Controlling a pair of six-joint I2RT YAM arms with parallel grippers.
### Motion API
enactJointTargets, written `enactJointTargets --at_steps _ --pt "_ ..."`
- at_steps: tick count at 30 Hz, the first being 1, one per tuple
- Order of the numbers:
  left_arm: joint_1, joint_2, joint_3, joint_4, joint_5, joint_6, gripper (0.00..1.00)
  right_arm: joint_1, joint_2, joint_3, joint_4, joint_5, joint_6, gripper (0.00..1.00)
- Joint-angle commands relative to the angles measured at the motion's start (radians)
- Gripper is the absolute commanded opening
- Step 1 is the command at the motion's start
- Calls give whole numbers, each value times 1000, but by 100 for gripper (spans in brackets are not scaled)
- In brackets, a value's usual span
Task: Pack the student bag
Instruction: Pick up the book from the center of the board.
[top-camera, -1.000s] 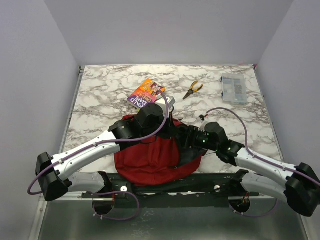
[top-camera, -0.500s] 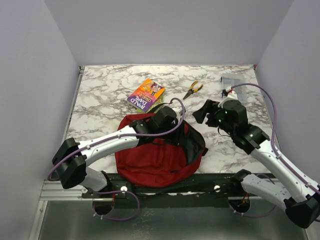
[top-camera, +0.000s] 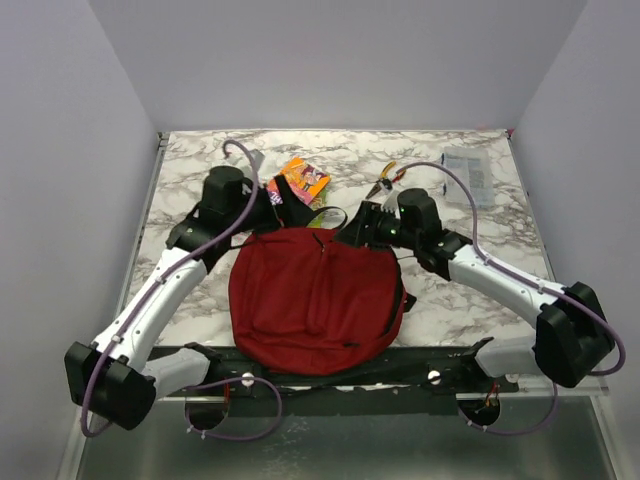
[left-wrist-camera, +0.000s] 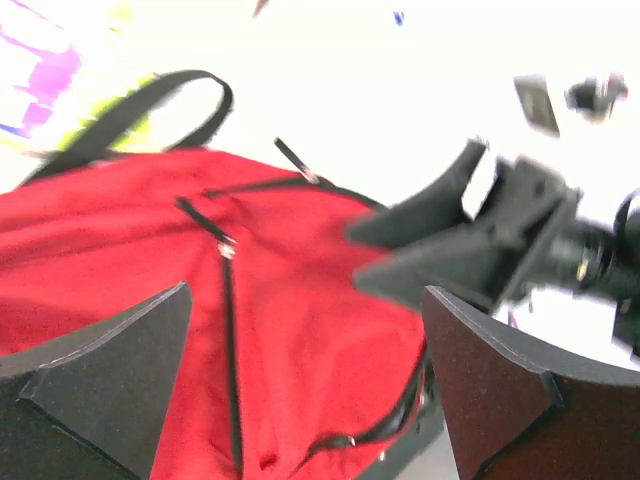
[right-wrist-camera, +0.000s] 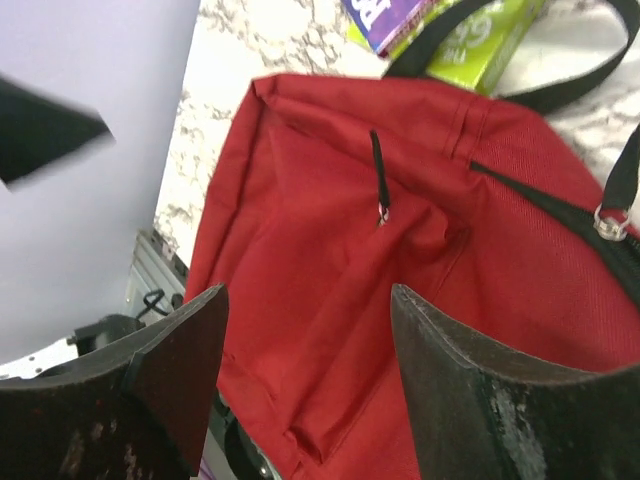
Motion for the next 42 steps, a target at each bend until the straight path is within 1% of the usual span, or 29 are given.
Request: enactJointTargets --at_steps 1,3,6,10,15,18,21,24,26,29,31,33,35,37,42 --pt "248 12 -28 -1 10 -109 98 8 28 -98 156 -61 32 69" --pt "341 46 -56 82 -1 -204 98 8 43 -120 163 -66 33 69" --pt "419 120 -85 208 -81 -316 98 7 36 -137 169 -85 41 69" --pt "438 285 -24 274 -240 -347 98 7 2 -141 143 -71 39 69" --pt "464 478 66 339 -295 -344 98 7 -56 -131 85 -29 12 70" --pt "494 578 98 355 -252 -393 99 4 -73 -123 70 -17 6 70" --pt "504 642 115 366 -241 -433 98 1 -82 -112 55 -5 -3 70" --pt "505 705 140 366 -146 -502 98 -1 -84 -105 49 2 -11 70" --pt "505 736 140 376 -121 -542 98 -3 -80 -95 50 5 -11 70" --pt "505 760 111 470 -121 -572 98 -5 -75 -84 48 3 -15 70" --pt "505 792 119 519 -81 -578 97 -7 -73 -79 47 6 -15 70" --pt "505 827 124 541 -40 -620 92 -8 -69 -73 44 6 -14 70" --pt "505 840 87 625 -19 -662 88 -8 -67 -66 42 6 -13 70" --pt "501 838 42 708 -23 -686 81 -10 -67 -56 35 7 -13 70" --pt "490 850 -15 799 8 -738 65 -10 -76 -52 32 19 -16 70"
